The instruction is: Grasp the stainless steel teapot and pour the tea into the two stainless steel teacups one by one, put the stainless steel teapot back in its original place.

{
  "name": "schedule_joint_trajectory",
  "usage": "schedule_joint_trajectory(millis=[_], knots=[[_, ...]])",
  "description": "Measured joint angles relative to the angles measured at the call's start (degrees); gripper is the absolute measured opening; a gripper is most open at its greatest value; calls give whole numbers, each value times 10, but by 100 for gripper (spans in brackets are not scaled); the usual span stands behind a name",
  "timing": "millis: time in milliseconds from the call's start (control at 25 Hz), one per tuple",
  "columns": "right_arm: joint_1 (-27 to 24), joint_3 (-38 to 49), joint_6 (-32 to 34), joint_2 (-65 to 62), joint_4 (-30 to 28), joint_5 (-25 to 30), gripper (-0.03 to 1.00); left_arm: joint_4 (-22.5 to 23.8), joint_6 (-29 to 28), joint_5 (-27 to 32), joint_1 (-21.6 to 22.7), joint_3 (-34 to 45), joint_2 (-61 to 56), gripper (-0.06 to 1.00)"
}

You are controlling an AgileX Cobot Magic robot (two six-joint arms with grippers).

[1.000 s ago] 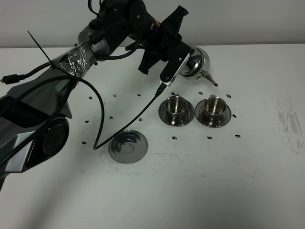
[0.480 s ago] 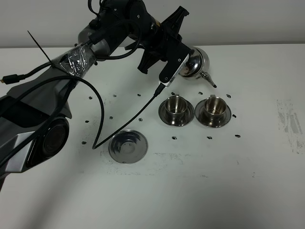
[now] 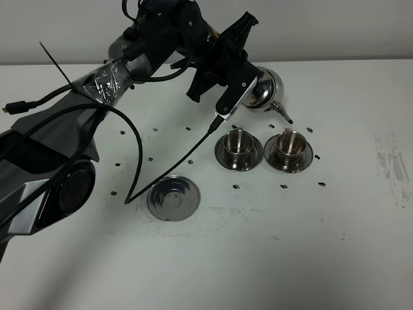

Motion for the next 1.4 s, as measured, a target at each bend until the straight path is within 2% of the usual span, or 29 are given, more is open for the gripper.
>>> schedule_joint_trajectory(millis=[440, 1400], knots=[[0, 0, 0, 0, 0, 0, 58, 33, 0, 8, 0, 0, 0, 18], [0, 0, 0, 0, 0, 0, 58, 55, 1, 6, -17, 0, 0, 18]])
